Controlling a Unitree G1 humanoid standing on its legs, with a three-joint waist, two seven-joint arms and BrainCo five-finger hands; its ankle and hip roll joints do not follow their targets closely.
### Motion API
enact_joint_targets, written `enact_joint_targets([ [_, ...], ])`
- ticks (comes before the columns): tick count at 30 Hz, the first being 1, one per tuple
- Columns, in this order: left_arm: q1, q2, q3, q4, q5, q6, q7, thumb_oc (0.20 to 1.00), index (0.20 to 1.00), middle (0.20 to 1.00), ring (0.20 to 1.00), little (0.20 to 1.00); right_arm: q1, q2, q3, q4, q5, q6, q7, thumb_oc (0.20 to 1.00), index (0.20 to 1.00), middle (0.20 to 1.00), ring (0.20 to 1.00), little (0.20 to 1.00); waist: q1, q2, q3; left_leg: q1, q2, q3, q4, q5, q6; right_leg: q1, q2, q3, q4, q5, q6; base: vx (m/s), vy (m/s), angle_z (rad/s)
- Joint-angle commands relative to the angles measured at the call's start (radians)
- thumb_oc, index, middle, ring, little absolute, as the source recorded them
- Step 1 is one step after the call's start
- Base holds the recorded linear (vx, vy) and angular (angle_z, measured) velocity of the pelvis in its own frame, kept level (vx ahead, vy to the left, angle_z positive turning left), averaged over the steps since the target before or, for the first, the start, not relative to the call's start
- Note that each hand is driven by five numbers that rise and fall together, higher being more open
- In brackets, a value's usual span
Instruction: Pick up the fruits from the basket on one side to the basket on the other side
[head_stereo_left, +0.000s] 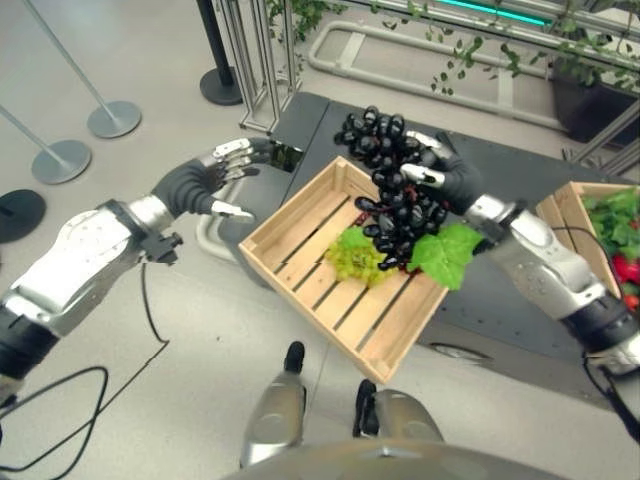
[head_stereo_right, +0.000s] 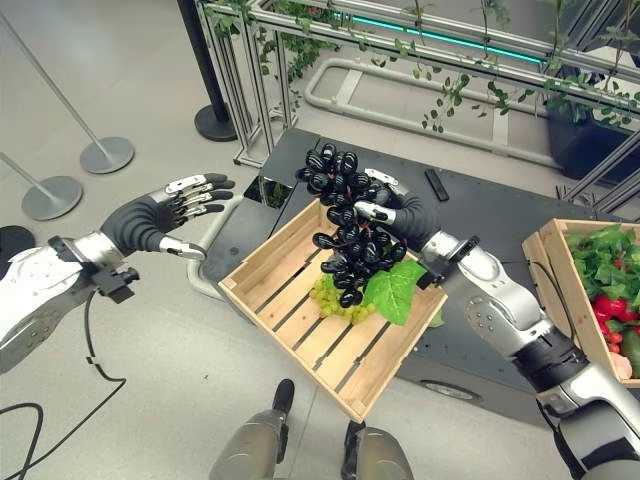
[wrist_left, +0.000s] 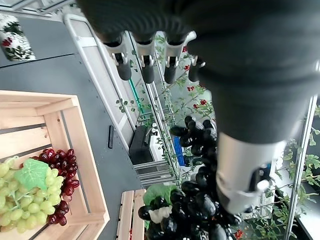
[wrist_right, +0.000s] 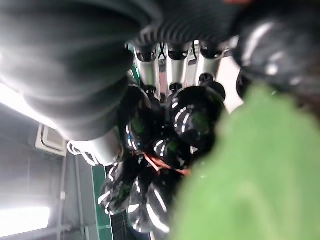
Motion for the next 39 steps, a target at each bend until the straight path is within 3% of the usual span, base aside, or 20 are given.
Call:
enact_joint_targets([
  [1, -0.032, -0.007, 0.009, -0.015, -0.036, -0.047, 0.023, 1.000, 1.000, 1.000, 1.000, 1.000, -0.079, 0.050, -0.005, -0.029, 0.012, -0.076, -0.004, 0.200, 0.200, 0.200, 0.200, 0.200, -0.018, -0.024, -0.073, 0.035, 0.017, 0.023, 0.057, -0.117, 0.011, 0.023, -0.059, 0.027, -0.092, 0.123, 0.119, 0.00, 0.000, 0.00],
  [11, -0.251, -0.081, -0.174, 0.043, -0.041, -0.041, 0.060, 1.000, 1.000, 1.000, 1.000, 1.000, -0.184, 0.161, 0.082, -0.001, 0.010, -0.085, -0.030, 0.200, 0.200, 0.200, 0.200, 0.200, -0.025, -0.031, -0.093, 0.040, 0.015, 0.036, 0.054, -0.121, 0.017, 0.026, -0.059, 0.039, -0.102, 0.128, 0.121, 0.00, 0.001, -0.04],
  [21, -0.306, -0.131, -0.203, 0.066, -0.037, -0.049, 0.084, 1.000, 1.000, 1.000, 1.000, 1.000, -0.228, 0.228, 0.123, 0.006, 0.005, -0.086, -0.035, 0.200, 0.200, 0.200, 0.200, 0.200, -0.026, -0.037, -0.107, 0.038, 0.016, 0.042, 0.057, -0.124, 0.018, 0.026, -0.061, 0.044, -0.106, 0.132, 0.118, 0.00, 0.000, -0.01],
  [31, -0.351, -0.144, -0.285, 0.066, -0.089, -0.020, 0.047, 1.000, 1.000, 1.000, 1.000, 1.000, -0.290, 0.298, 0.144, 0.043, -0.005, -0.094, -0.054, 0.200, 0.200, 0.200, 0.200, 0.200, -0.028, -0.034, -0.119, 0.043, 0.014, 0.043, 0.057, -0.127, 0.017, 0.031, -0.058, 0.052, -0.113, 0.131, 0.115, 0.00, 0.000, 0.00],
  [34, -0.436, -0.125, -0.398, 0.068, -0.138, 0.012, 0.001, 1.000, 1.000, 1.000, 1.000, 1.000, -0.336, 0.307, 0.182, 0.061, 0.000, -0.095, -0.056, 0.200, 0.200, 0.200, 0.200, 0.200, -0.032, -0.033, -0.124, 0.043, 0.015, 0.043, 0.057, -0.127, 0.016, 0.033, -0.056, 0.053, -0.117, 0.133, 0.114, 0.00, 0.000, 0.00],
  [39, -0.485, -0.130, -0.466, 0.085, -0.153, 0.029, -0.014, 1.000, 1.000, 1.000, 1.000, 1.000, -0.379, 0.311, 0.201, 0.073, -0.005, -0.100, -0.063, 0.200, 0.200, 0.200, 0.200, 0.200, -0.035, -0.035, -0.126, 0.045, 0.015, 0.044, 0.055, -0.126, 0.015, 0.034, -0.055, 0.055, -0.119, 0.135, 0.115, 0.00, 0.000, 0.00],
])
